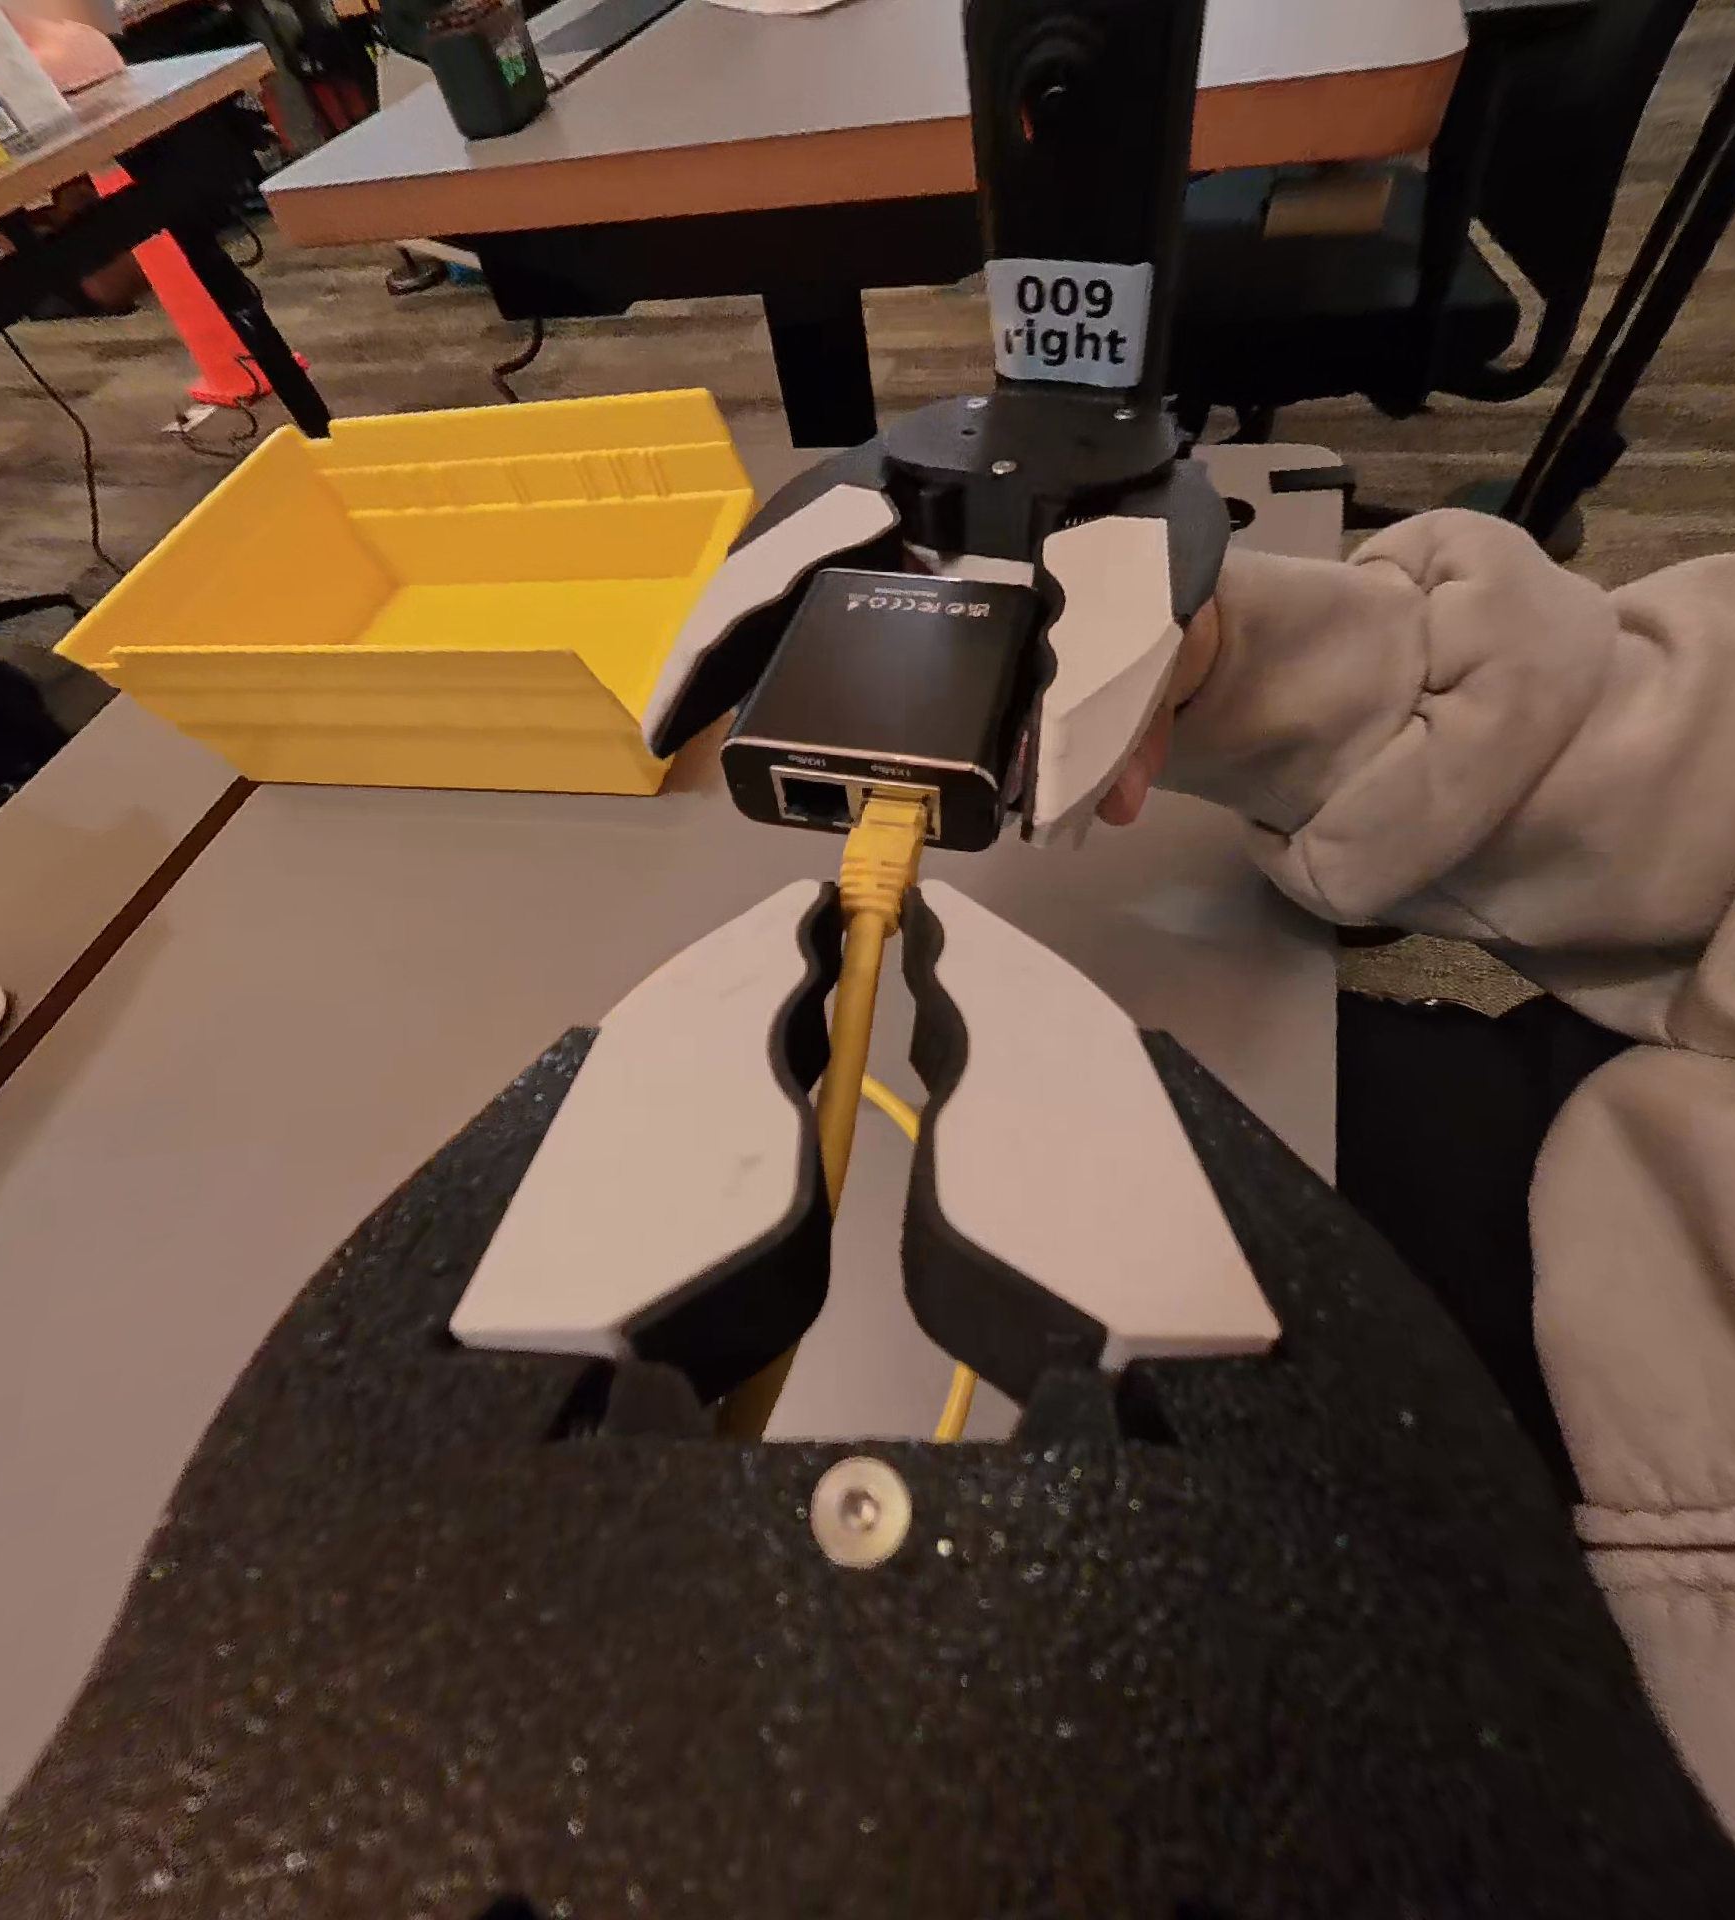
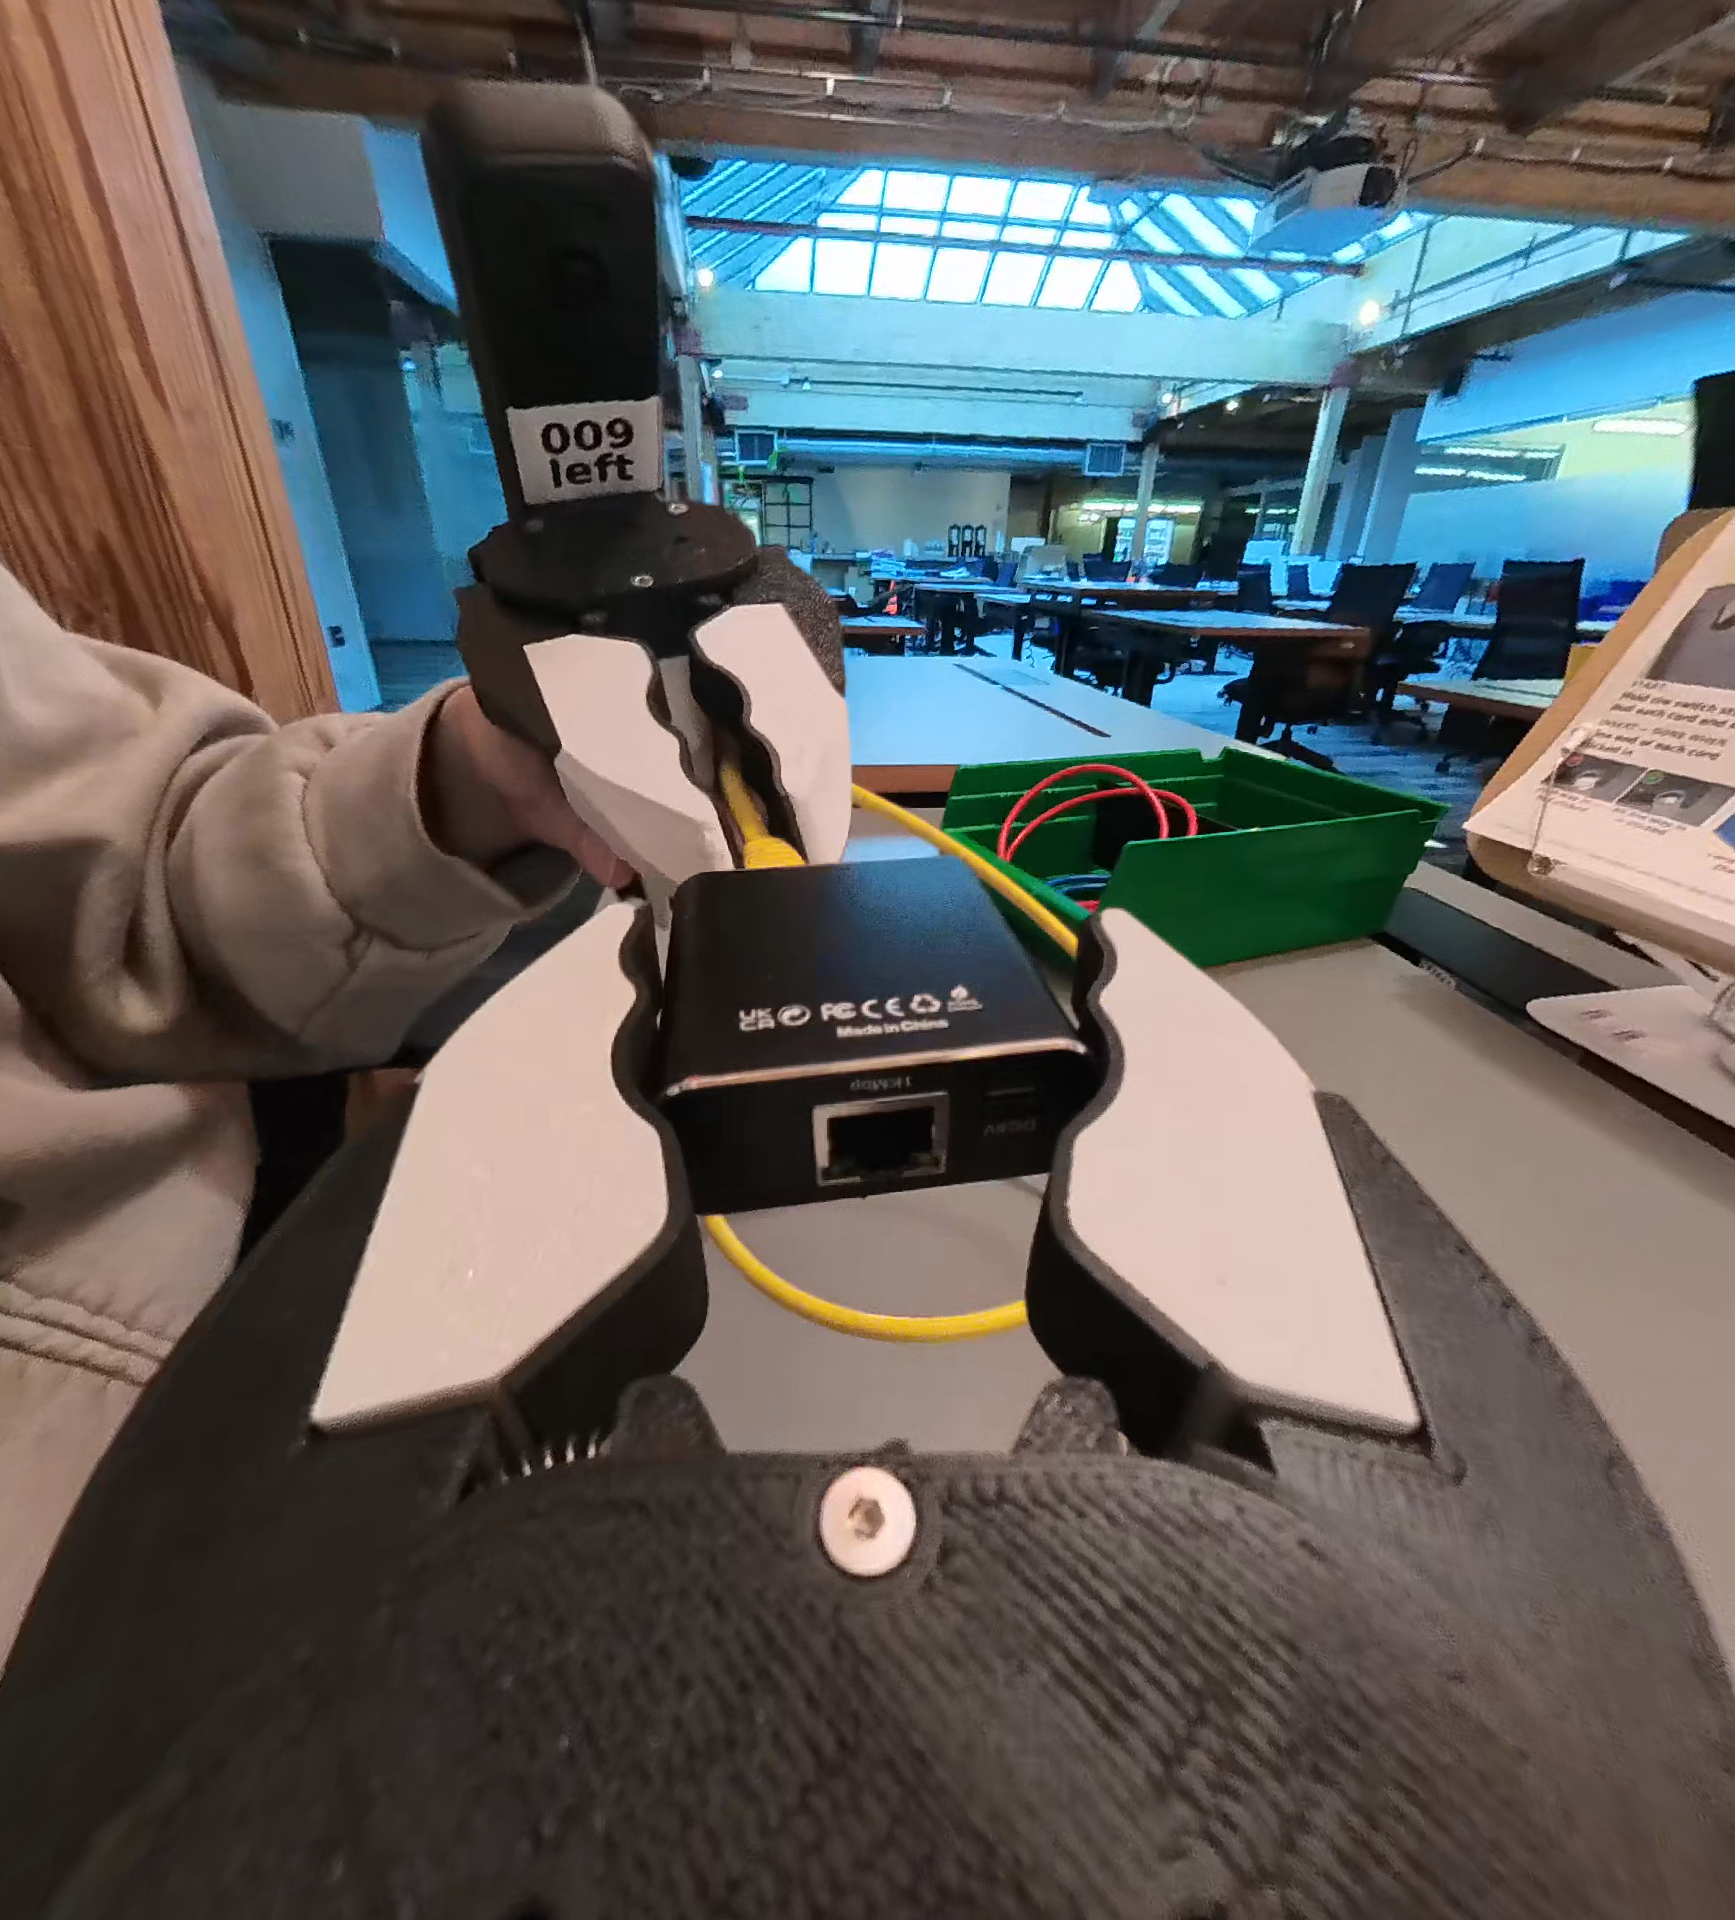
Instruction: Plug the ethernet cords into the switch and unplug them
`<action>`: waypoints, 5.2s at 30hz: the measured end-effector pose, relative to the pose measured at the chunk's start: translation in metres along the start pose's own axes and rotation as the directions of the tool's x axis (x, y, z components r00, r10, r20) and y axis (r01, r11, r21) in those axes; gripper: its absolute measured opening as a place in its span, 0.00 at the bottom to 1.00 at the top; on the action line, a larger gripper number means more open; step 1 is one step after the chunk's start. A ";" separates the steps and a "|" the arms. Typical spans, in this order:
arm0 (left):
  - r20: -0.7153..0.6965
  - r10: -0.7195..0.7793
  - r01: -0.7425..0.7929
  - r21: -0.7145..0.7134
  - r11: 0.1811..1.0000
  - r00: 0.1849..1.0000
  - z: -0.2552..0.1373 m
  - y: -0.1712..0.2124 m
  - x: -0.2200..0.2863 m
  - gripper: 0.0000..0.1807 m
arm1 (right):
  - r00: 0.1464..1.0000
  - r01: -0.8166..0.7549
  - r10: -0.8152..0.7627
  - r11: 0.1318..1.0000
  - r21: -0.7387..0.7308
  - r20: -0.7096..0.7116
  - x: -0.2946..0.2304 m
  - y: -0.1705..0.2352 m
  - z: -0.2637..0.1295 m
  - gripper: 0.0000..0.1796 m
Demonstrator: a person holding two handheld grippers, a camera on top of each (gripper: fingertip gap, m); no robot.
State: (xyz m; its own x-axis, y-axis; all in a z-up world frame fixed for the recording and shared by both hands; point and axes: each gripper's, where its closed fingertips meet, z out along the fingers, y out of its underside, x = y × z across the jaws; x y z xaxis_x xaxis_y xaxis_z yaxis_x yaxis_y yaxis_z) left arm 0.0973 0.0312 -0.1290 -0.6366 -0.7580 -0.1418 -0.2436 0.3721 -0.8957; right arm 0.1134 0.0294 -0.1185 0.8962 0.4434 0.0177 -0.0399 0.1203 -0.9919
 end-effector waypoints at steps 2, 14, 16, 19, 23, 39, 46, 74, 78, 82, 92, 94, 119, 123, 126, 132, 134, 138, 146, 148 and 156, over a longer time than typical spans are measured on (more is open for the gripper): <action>-0.034 -0.002 0.002 0.013 1.000 0.999 -0.002 0.003 0.003 0.06 | 1.000 0.023 -0.022 1.000 -0.011 0.020 -0.003 0.003 0.002 0.43; 0.504 -0.362 0.231 0.305 0.924 0.784 -0.168 0.047 -0.185 0.23 | 1.000 0.004 -0.004 0.998 0.069 -0.005 0.011 -0.002 -0.021 0.43; 0.713 -0.268 0.305 0.080 0.949 0.648 -0.199 0.113 -0.237 0.23 | 1.000 0.008 -0.007 0.997 0.073 -0.015 0.012 -0.003 -0.022 0.43; 0.785 -0.208 0.522 -0.165 0.837 0.583 -0.202 0.198 -0.268 0.27 | 1.000 0.012 -0.011 0.999 0.048 -0.017 0.013 0.001 -0.019 0.43; 0.804 -0.118 0.585 -0.315 0.747 0.583 -0.177 0.244 -0.285 0.27 | 1.000 0.010 -0.009 0.999 0.038 -0.023 0.014 0.004 -0.016 0.43; 0.799 -0.285 0.758 -0.295 0.581 0.529 -0.145 0.281 -0.320 0.11 | 0.999 0.024 -0.023 0.998 0.052 -0.026 0.015 0.000 -0.025 0.43; 0.774 -0.389 0.764 -0.180 0.620 0.499 -0.147 0.257 -0.315 0.24 | 0.999 0.041 -0.041 0.998 0.038 -0.019 0.011 -0.003 -0.026 0.43; 0.219 -0.519 0.563 -0.349 0.749 0.826 -0.179 0.073 -0.190 0.09 | 0.996 0.092 -0.092 0.994 0.059 -0.002 0.001 -0.018 -0.029 0.43; 0.145 -0.503 0.506 -0.476 0.719 0.852 -0.155 0.072 -0.148 0.09 | 0.994 0.109 -0.110 0.993 0.055 0.006 -0.004 -0.022 -0.027 0.43; 0.020 -0.428 0.407 -0.351 0.843 0.904 -0.118 0.063 -0.132 0.09 | 0.992 0.128 -0.129 0.990 0.053 0.007 -0.007 -0.026 -0.027 0.43; 0.228 -0.270 0.218 0.227 0.949 0.936 -0.064 0.132 -0.112 0.09 | 0.990 0.144 -0.144 0.987 0.064 -0.007 -0.007 -0.031 -0.036 0.43; 0.219 -0.285 0.246 0.187 0.951 0.933 -0.062 0.146 -0.101 0.09 | 0.990 0.142 -0.143 0.988 0.062 -0.002 -0.008 -0.031 -0.035 0.43; 0.256 -0.436 0.504 -0.376 0.777 0.863 -0.149 0.203 -0.007 0.20 | 0.991 0.126 -0.128 0.990 0.059 0.027 -0.010 -0.026 -0.027 0.43; 0.343 -0.312 0.445 -0.439 0.781 0.886 -0.124 0.220 -0.034 0.19 | 0.990 0.130 -0.133 0.990 0.062 0.052 -0.015 -0.024 -0.023 0.43; 0.286 -0.337 0.440 -0.517 0.734 0.897 -0.105 0.241 -0.030 0.18 | 0.987 0.140 -0.145 0.988 0.068 0.069 -0.019 -0.024 -0.022 0.43; 0.264 -0.272 0.374 -0.517 0.770 0.925 -0.084 0.247 -0.037 0.13 | 0.980 0.146 -0.159 0.983 0.113 0.116 -0.025 -0.025 -0.023 0.43; 0.256 -0.281 0.375 -0.491 0.786 0.925 -0.080 0.246 -0.040 0.10 | 0.979 0.136 -0.151 0.984 0.117 0.135 -0.026 -0.022 -0.022 0.43; 0.241 -0.292 0.372 -0.432 0.822 0.926 -0.074 0.221 -0.042 0.08 | 0.975 0.140 -0.158 0.983 0.118 0.160 -0.030 -0.020 -0.021 0.43; 0.493 -0.054 0.350 -0.533 0.770 0.868 -0.142 0.118 -0.092 0.08 | 0.968 0.173 -0.188 0.980 0.100 0.167 -0.033 -0.017 -0.020 0.43; 0.405 -0.091 0.290 -0.462 0.838 0.910 -0.137 0.078 -0.082 0.08 | 0.965 0.183 -0.197 0.978 0.098 0.170 -0.034 -0.017 -0.019 0.43; -0.111 -0.102 0.037 -0.481 0.876 0.989 -0.050 0.016 0.010 0.08 | 0.961 0.063 -0.140 0.950 0.306 0.238 -0.040 -0.034 -0.023 0.43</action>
State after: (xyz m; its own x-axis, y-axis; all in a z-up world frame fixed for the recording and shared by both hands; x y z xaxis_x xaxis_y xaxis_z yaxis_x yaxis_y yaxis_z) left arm 0.0502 0.0562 -0.1235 -0.6855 -0.7280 -0.0018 -0.5888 0.5559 -0.5868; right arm 0.0893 -0.0130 -0.0885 0.7614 0.6210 0.1861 -0.1169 0.4139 -0.9028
